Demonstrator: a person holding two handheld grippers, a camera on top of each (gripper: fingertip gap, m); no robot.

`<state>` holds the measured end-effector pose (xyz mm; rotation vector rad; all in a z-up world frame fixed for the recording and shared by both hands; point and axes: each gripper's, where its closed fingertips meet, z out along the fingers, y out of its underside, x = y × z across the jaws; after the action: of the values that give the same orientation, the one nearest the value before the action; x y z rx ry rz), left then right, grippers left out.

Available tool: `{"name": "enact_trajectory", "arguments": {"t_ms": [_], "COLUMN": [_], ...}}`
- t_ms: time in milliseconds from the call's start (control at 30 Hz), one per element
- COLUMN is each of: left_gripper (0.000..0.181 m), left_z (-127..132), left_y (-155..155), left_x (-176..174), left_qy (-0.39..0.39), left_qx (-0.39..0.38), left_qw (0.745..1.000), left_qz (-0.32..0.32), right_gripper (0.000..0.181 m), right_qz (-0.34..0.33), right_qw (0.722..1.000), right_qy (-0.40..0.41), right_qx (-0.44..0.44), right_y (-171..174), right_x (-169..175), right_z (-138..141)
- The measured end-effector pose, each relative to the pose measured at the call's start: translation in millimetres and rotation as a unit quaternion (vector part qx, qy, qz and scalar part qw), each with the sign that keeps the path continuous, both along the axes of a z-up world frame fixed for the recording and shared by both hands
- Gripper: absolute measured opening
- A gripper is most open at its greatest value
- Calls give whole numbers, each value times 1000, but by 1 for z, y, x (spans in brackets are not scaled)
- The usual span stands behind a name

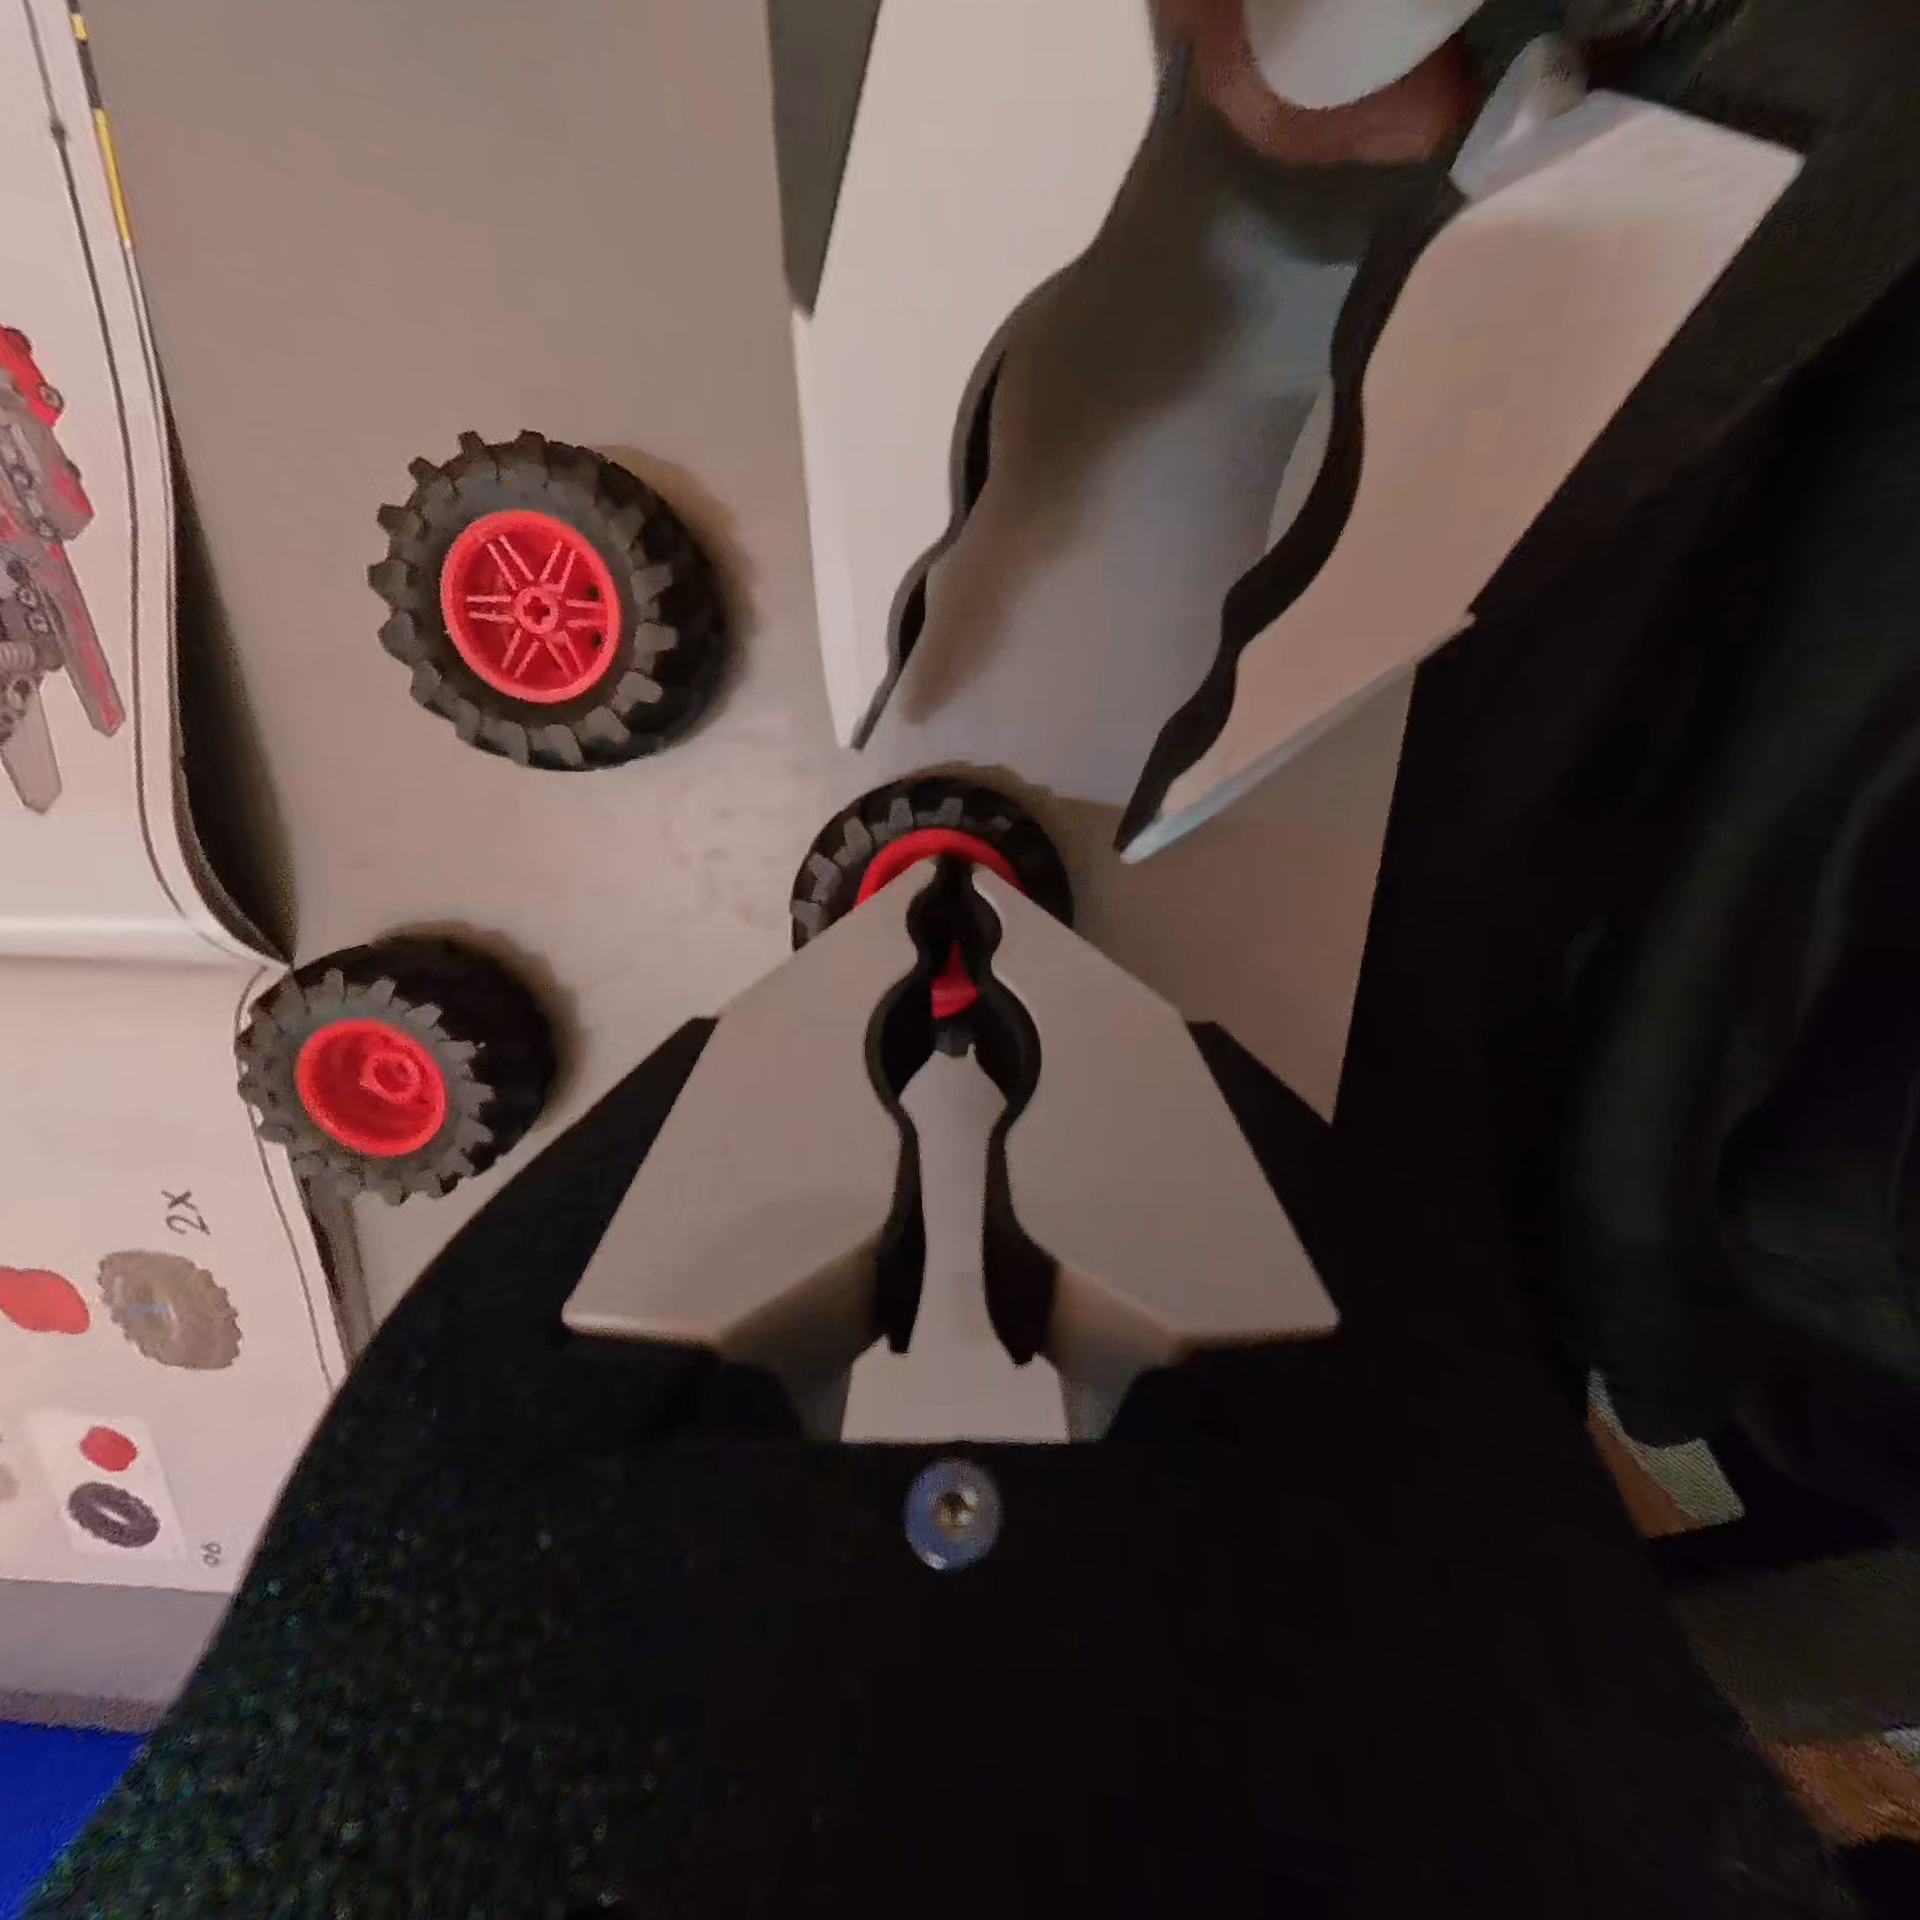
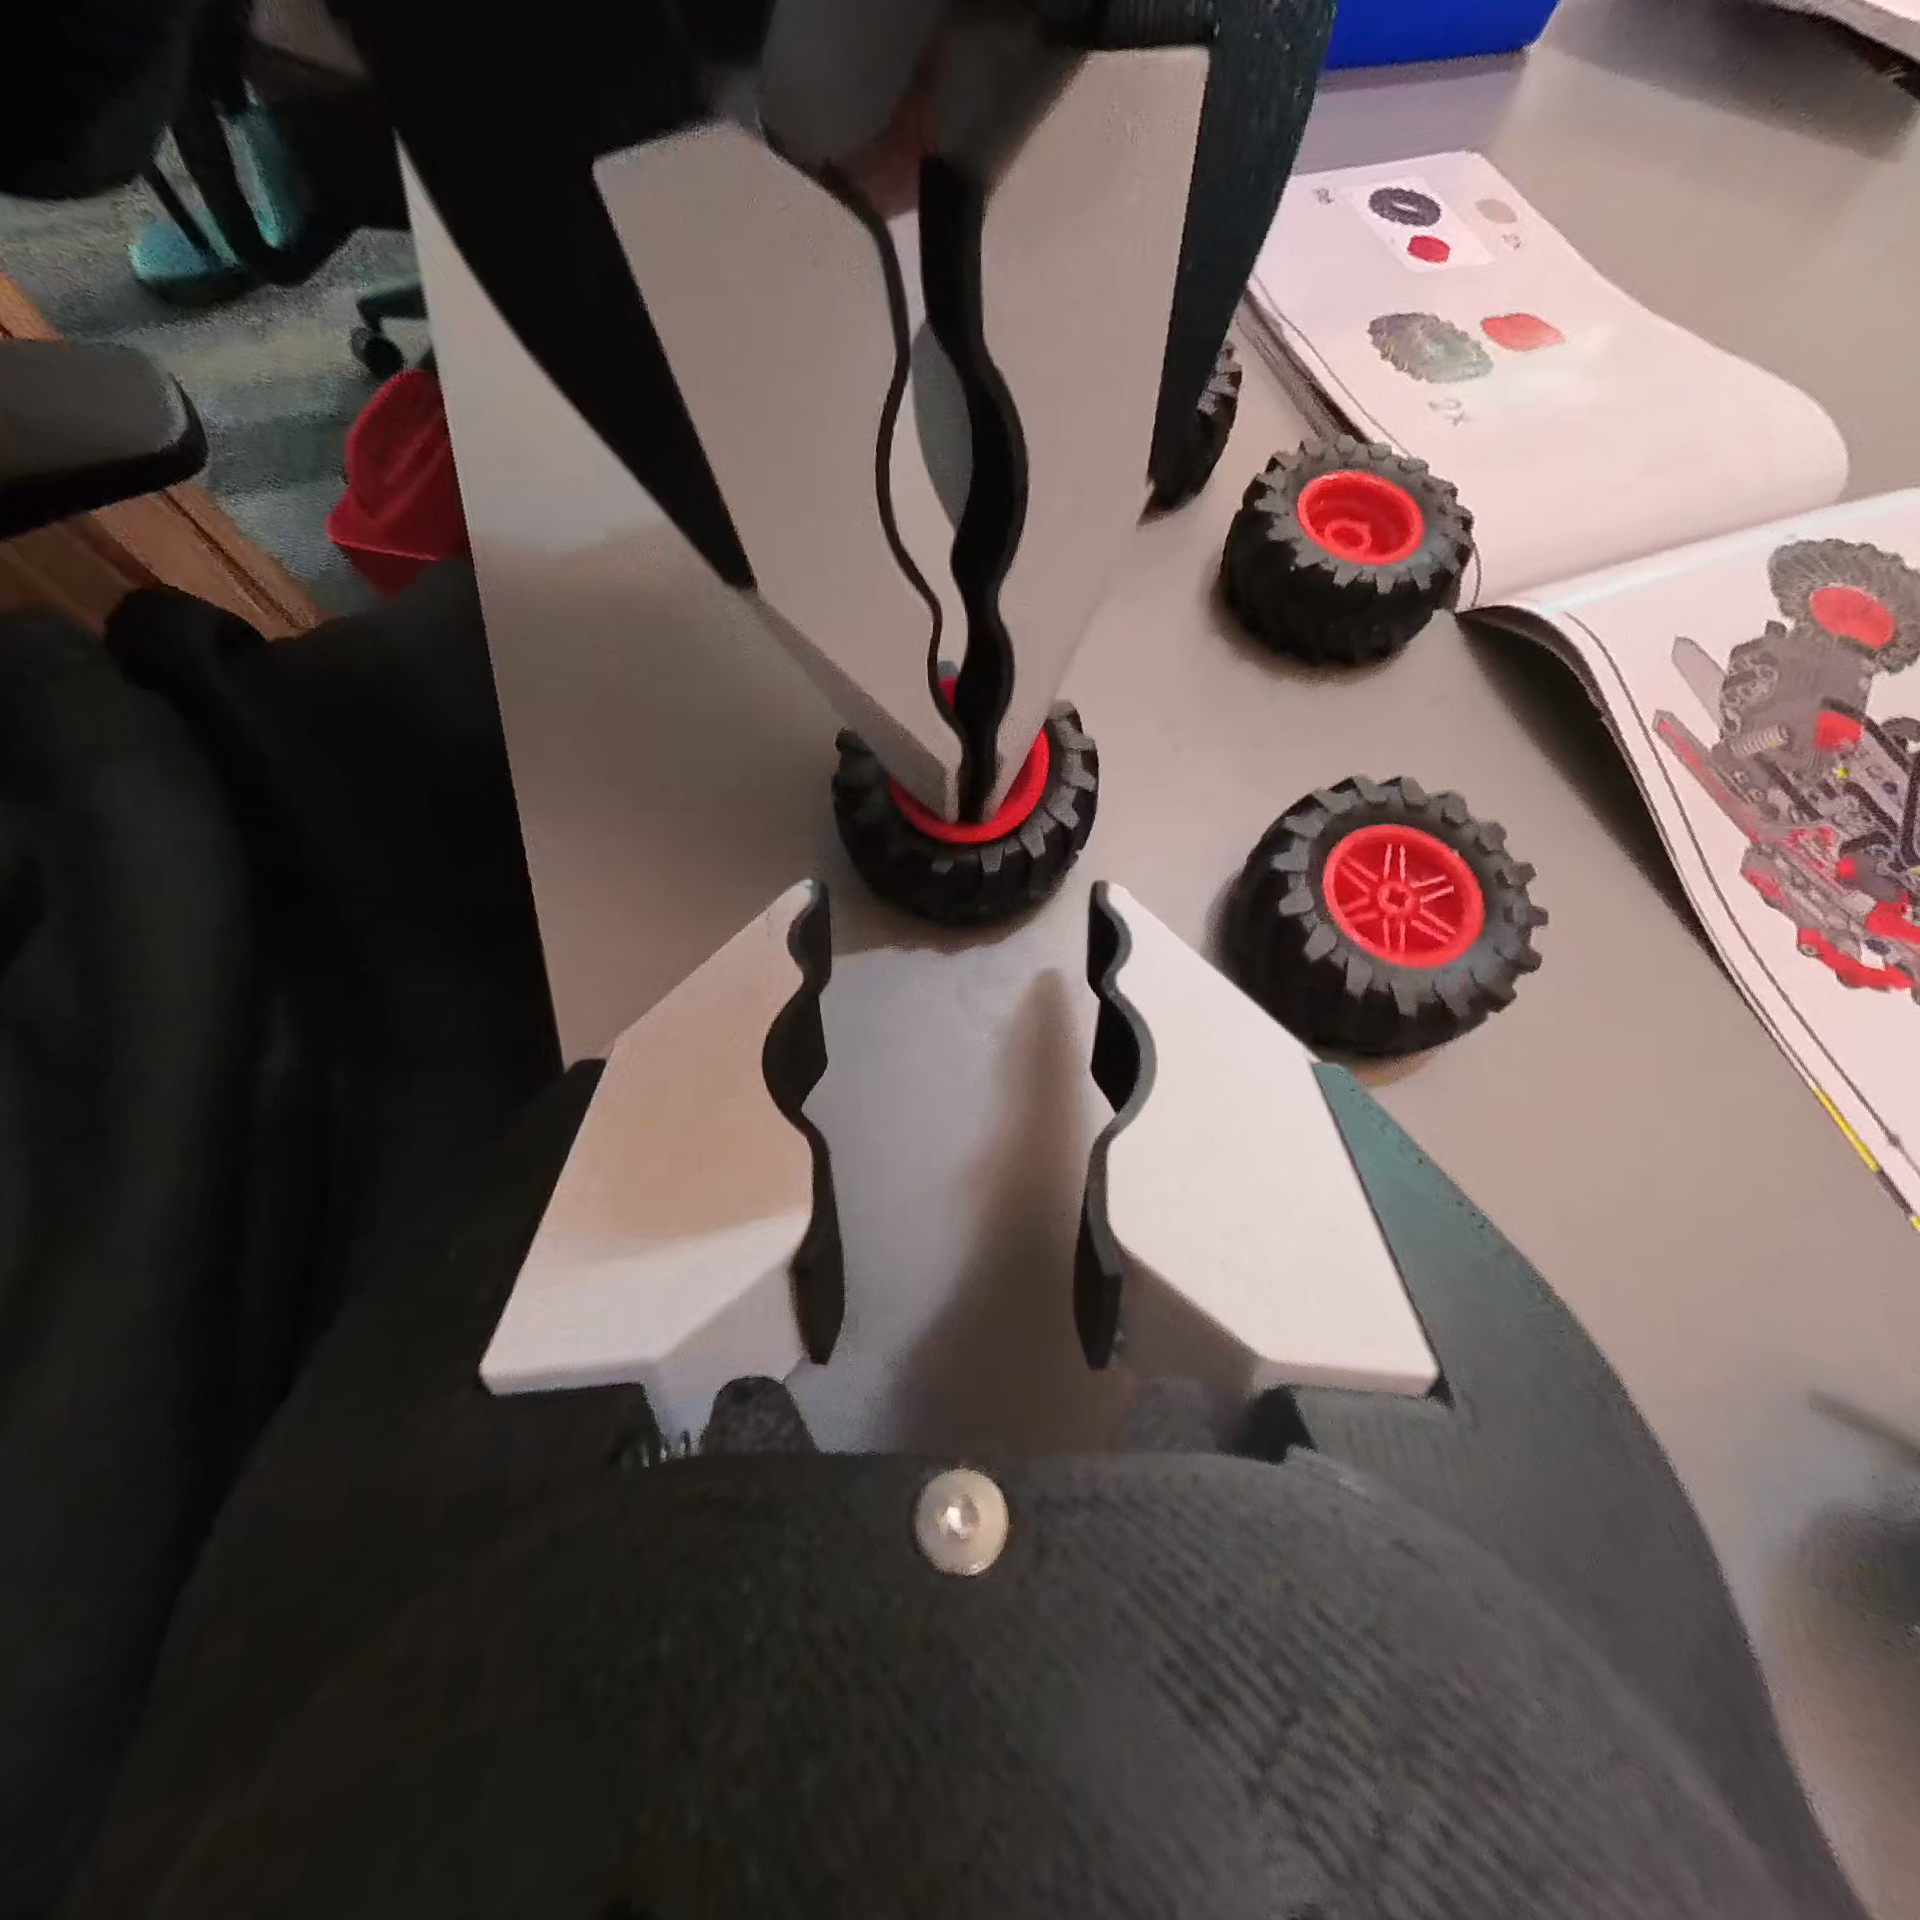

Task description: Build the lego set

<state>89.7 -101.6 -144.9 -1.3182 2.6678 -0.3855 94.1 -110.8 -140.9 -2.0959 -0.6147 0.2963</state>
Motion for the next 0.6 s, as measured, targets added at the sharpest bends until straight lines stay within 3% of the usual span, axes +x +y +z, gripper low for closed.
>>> {"name": "enact_trajectory", "arguments": {"t_ms": [133, 433, 600], "left_gripper": [0, 13, 6], "left_z": [4, 24, 41], "left_y": [-1, 2, 20], "left_x": [1, 2, -7], "left_qy": [-62, -146, -217], "left_qx": [-44, -164, -148], "left_qw": [997, 974, 962], "left_qz": [-8, 56, 77], "right_gripper": [49, 50, 33], "right_qz": [-11, -6, 20], "right_qw": [999, 997, 996], "right_qy": [-3, -17, -49], "right_qx": [39, 73, 72], "right_y": [2, 22, 23], "right_x": [3, -5, -9], "right_z": [8, 14, 16]}}
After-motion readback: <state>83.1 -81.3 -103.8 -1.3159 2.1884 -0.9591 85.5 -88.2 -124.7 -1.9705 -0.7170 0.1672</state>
